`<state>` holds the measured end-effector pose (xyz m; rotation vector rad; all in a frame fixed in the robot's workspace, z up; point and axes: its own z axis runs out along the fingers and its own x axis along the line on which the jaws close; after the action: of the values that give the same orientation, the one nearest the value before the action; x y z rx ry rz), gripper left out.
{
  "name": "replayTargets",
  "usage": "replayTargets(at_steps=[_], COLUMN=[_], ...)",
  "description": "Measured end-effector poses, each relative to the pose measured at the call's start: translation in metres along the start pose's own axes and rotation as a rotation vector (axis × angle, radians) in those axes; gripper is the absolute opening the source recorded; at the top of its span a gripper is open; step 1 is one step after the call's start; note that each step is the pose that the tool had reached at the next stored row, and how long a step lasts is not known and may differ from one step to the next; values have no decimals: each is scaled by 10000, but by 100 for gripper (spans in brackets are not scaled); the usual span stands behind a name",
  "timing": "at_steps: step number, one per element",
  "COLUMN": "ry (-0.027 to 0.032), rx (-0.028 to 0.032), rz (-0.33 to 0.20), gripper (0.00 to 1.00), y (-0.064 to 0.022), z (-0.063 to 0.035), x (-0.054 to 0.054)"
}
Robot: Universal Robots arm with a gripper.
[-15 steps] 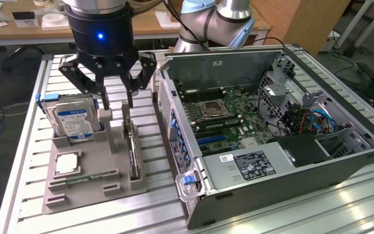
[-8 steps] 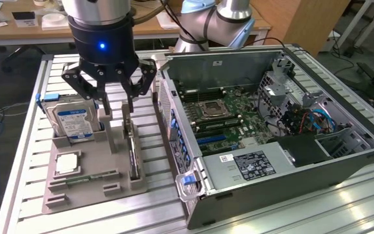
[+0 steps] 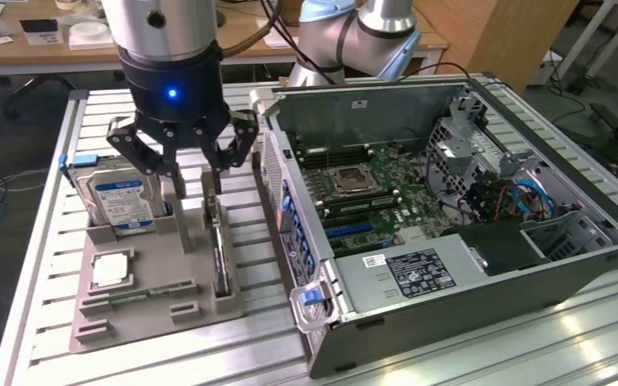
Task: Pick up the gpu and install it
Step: 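Pick up the gpu and move the gpu toward the slot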
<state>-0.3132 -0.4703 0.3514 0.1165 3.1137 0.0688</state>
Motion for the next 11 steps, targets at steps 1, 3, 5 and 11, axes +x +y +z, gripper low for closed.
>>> replayTargets(at_steps=[1,3,5,11], ry=[0,0,0,1], rx=[0,1,-2,-1], rz=[0,0,0,0], gripper=[47,47,47,47], y=[-1,-2,-4,-6], z=[19,54,89,140], x=[1,1,2,3])
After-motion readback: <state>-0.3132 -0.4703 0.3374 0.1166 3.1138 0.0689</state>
